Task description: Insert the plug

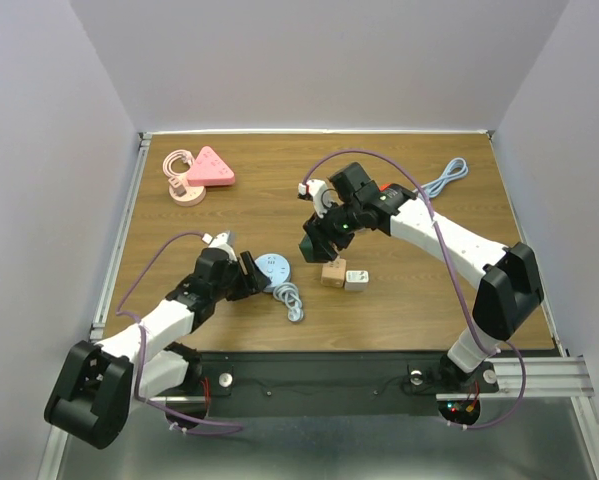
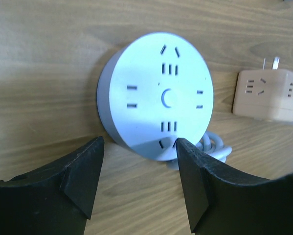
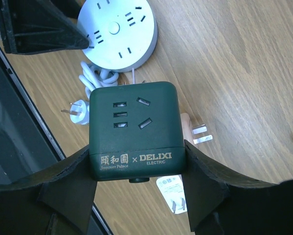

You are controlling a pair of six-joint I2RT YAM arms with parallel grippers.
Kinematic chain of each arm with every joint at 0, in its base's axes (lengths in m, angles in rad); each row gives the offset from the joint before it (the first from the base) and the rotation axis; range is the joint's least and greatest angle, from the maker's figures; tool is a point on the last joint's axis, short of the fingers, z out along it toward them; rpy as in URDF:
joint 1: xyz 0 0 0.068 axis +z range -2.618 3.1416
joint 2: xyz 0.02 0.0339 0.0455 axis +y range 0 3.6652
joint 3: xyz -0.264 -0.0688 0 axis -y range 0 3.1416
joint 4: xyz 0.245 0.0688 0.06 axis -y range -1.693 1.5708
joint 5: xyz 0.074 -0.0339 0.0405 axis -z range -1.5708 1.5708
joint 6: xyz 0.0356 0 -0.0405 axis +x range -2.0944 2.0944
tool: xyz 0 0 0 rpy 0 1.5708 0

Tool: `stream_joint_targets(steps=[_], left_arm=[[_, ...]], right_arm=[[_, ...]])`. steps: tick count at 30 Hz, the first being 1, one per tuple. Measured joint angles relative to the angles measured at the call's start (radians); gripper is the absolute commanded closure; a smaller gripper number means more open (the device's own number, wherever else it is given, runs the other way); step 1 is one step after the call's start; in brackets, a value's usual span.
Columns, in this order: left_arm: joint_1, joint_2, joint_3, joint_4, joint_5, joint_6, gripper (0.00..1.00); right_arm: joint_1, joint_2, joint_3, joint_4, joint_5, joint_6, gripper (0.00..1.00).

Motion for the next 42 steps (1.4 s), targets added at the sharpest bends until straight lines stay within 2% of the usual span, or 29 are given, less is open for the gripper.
stream_joint_targets(steps=[7,13,19,24,30,33,36,42], left_arm=[[0.0,0.009,-0.026,0.036,0.047,-0.048,0.28],[0.0,0.137,0.01,0.14,0.059,-0.06,0.28],[0.0,0.35,0.142,0.219,0.064,-0.027,0.28],[-0.001,0.536,0.303,0.266,0.107,0.04,0.35],[-0.015,0.64,0.414,0.311,0.215,0.114,0.36],[-0.023,0.624,0.413,0.306,0.232,0.133,0.33],[-0.031,0.551,0.406,0.243,0.166,0.148,0.31],[-0.061,0.182,0.319,0.095,-0.03,0.153,0.27]], right_arm=[[0.0,-0.005,-0.018,-0.001,0.013,0.0,0.84],[0.0,-0.045,-0.079,0.003,0.029,0.004,0.85],[0.0,-0.097,-0.133,0.01,0.053,0.015,0.85],[0.0,-0.138,-0.175,0.013,0.084,0.021,0.85],[0.0,-0.164,-0.192,0.012,0.132,0.028,0.85],[0.0,-0.174,-0.192,0.014,0.151,0.03,0.85],[0.0,-0.179,-0.192,0.014,0.167,0.033,0.85],[0.0,-0.179,-0.192,0.014,0.183,0.036,0.85]])
